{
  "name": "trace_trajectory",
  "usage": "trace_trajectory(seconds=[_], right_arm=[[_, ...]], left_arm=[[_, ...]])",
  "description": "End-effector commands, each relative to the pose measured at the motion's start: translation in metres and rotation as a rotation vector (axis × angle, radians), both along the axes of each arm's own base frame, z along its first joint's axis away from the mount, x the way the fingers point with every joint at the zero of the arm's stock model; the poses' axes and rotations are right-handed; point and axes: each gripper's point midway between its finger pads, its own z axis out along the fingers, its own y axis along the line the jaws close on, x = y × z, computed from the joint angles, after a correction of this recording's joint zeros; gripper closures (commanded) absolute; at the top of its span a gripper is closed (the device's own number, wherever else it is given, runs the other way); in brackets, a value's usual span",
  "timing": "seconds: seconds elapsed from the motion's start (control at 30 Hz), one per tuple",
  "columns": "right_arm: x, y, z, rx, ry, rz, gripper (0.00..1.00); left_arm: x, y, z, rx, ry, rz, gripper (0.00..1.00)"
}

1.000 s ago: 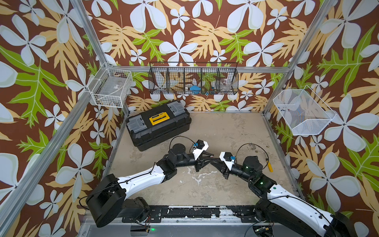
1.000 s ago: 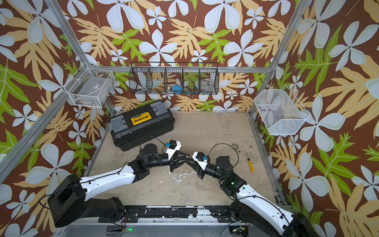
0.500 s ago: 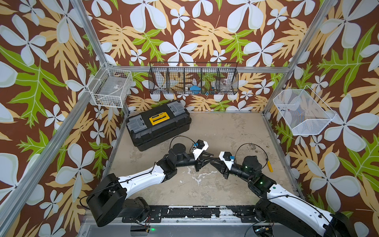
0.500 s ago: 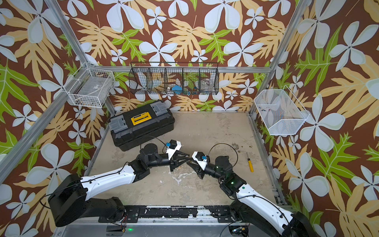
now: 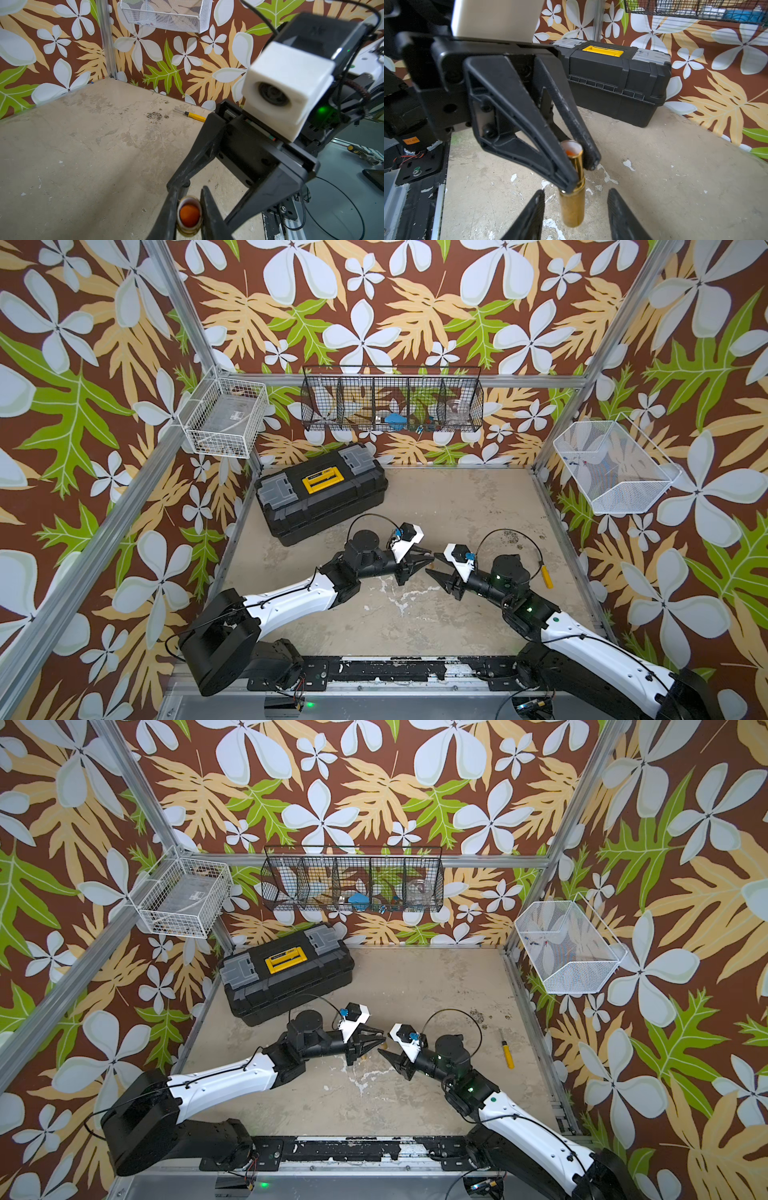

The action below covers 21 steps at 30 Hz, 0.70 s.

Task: Open the lipstick cap
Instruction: Place the lipstick at the center of the board.

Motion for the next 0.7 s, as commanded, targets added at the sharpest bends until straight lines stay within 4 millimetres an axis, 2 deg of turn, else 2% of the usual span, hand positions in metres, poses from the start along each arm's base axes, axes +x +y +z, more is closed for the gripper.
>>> trace_trajectory(seconds=[0.0,0.27,0.43,0.67], right_arm=[[0.008,-0.007,0.008,0.016,0.001,-0.068,0.46],[0.018,-0.037,0.042,0.154,-0.078,-0.253,0.41],[0.026,-0.056,0.046,0.159,-0.097,-0.372,0.41],[0.031,-0.064,0.042,0.166,-0.080,-0.429,0.41]], left_arm=[[0.017,0.005,-0.009,0.047,-0.035,0.087,0.86],[0.047,0.010,-0.041,0.119,-0.029,0.232,0.85],[0.063,0.014,-0.066,0.152,0.003,0.320,0.85],[0.072,0.022,-0.097,0.212,0.030,0.415,0.85]])
